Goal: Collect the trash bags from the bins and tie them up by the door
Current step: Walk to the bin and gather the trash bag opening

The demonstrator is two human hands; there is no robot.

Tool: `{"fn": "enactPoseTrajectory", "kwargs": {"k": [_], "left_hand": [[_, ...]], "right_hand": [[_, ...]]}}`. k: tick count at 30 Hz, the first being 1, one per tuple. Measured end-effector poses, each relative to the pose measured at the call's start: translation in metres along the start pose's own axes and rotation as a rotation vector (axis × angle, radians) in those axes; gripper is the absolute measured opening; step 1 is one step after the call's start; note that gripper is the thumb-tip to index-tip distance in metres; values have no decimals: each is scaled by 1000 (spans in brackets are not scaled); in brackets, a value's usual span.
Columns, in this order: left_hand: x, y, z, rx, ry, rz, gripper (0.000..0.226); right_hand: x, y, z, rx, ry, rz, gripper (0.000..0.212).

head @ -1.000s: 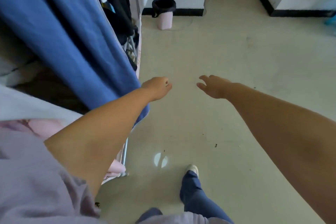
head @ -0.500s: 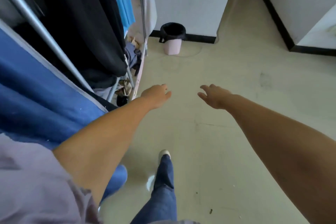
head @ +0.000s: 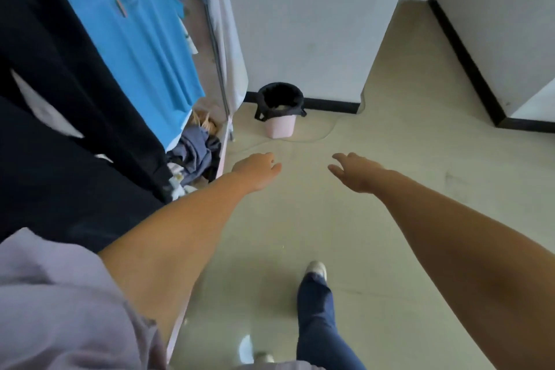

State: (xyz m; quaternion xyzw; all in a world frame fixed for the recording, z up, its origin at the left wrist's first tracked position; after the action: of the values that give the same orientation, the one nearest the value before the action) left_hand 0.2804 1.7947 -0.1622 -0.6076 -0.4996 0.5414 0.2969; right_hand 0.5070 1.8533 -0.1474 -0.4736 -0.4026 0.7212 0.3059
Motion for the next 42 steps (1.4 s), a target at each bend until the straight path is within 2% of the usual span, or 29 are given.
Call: {"fn": "enactPoseTrajectory", "kwargs": {"k": [3, 13, 17, 27, 36, 42], "left_hand": [[75, -19, -3, -39, -35, -31, 41], [264, -69, -16, -140, -171, 29, 40], [333, -87, -2, -138, -223, 46, 42], [503, -152, 27, -145, -214, 63, 41], [593, -137, 60, -265, -335, 149, 42], [671, -82, 86, -353, -473, 156, 42]], "right_hand": [[75, -33, -19, -6, -34, -3, 55], [272, -133, -75, -73, -79, 102, 54], [351, -154, -81, -54, -102, 140, 54], [530, -225, -75, -20, -103, 197, 56], [653, -227, -84, -45, -139, 318, 57], [755, -182, -96, -36, -150, 360, 53]]}}
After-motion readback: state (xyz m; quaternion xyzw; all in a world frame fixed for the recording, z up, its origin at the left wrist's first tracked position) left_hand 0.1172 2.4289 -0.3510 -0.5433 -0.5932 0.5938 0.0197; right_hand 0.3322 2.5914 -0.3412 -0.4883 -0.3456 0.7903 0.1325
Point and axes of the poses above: each hand's wrist, its own x-axis towards the middle knuckle, its own y-axis out of the palm, z = x × y, the point moved 1 cm from there along x, towards the middle knuckle, and after that the axes turned 6 degrees about x, right-handed, at the moved point
